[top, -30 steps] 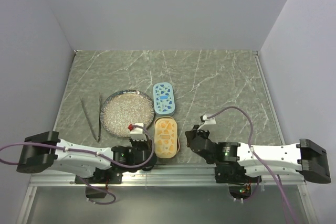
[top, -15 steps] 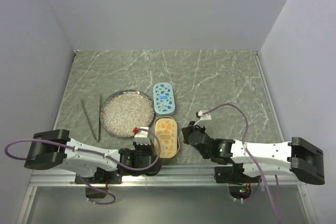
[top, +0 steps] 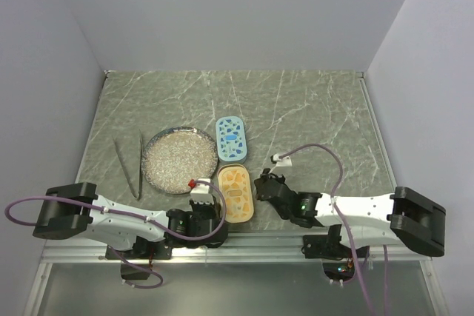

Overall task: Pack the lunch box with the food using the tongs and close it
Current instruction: Put the lid back on the lunch box

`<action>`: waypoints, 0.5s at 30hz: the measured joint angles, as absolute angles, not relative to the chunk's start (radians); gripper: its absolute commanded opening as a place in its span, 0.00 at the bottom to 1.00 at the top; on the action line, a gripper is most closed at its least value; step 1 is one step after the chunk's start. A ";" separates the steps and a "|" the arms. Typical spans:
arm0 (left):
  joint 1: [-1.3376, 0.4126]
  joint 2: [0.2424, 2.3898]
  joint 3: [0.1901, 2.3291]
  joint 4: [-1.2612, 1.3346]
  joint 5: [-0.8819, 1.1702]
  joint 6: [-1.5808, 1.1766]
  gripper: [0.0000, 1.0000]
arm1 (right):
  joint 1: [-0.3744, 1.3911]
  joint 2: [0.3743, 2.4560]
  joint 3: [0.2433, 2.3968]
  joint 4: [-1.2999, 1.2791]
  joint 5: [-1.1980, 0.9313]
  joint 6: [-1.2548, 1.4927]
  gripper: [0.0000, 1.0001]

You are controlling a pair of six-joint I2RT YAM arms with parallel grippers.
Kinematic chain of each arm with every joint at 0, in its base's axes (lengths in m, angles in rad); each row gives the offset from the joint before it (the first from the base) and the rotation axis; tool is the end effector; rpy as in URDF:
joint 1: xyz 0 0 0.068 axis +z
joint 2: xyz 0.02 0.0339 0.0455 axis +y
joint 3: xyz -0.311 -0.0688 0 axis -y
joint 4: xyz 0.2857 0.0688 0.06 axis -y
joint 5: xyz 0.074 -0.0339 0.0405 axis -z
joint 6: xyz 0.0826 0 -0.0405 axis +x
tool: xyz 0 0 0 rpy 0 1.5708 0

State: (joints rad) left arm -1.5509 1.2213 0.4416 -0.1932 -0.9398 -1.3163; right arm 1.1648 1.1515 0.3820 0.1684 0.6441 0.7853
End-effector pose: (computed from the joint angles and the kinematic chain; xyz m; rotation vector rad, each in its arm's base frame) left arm 0.0712 -0.2266 0.1461 -0.0804 2.1170 -0.4936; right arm 0.1466 0.2155 0.1627 -0.0328 2.0788 0.5095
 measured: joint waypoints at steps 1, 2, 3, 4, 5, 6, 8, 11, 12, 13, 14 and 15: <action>-1.551 1.222 0.442 -0.193 -0.940 -1.316 0.00 | 1.162 1.164 0.387 0.174 0.638 0.783 0.00; -1.551 1.222 0.442 -0.193 -0.940 -1.317 0.00 | 1.160 1.178 0.392 0.181 0.632 0.782 0.00; -1.551 1.222 0.442 -0.193 -0.940 -1.317 0.00 | 1.158 1.188 0.395 0.187 0.626 0.780 0.00; -1.551 1.222 0.442 -0.194 -0.940 -1.317 0.00 | 1.157 1.198 0.398 0.194 0.623 0.779 0.00; -1.551 1.222 0.442 -0.196 -0.941 -1.318 0.00 | 1.156 1.206 0.400 0.199 0.619 0.778 0.00; -1.551 1.222 0.442 -0.202 -0.941 -1.321 0.00 | 1.156 1.211 0.401 0.204 0.619 0.776 0.00; -1.551 1.219 0.443 -0.226 -0.950 -1.334 0.00 | 1.154 1.210 0.401 0.204 0.622 0.775 0.00; -1.551 1.185 0.443 -0.298 -0.978 -1.377 0.00 | 1.139 1.167 0.400 0.192 0.641 0.768 0.00; -1.550 1.167 0.443 -0.317 -0.989 -1.387 0.00 | 1.131 1.147 0.400 0.189 0.648 0.767 0.00; -1.542 1.140 0.443 -0.339 -1.000 -1.397 0.00 | 1.117 1.109 0.400 0.183 0.661 0.763 0.00; -1.529 1.104 0.443 -0.362 -1.013 -1.401 0.00 | 1.103 1.071 0.400 0.178 0.673 0.759 0.00; -1.508 1.067 0.443 -0.377 -1.026 -1.402 0.00 | 1.084 1.031 0.400 0.175 0.682 0.752 0.00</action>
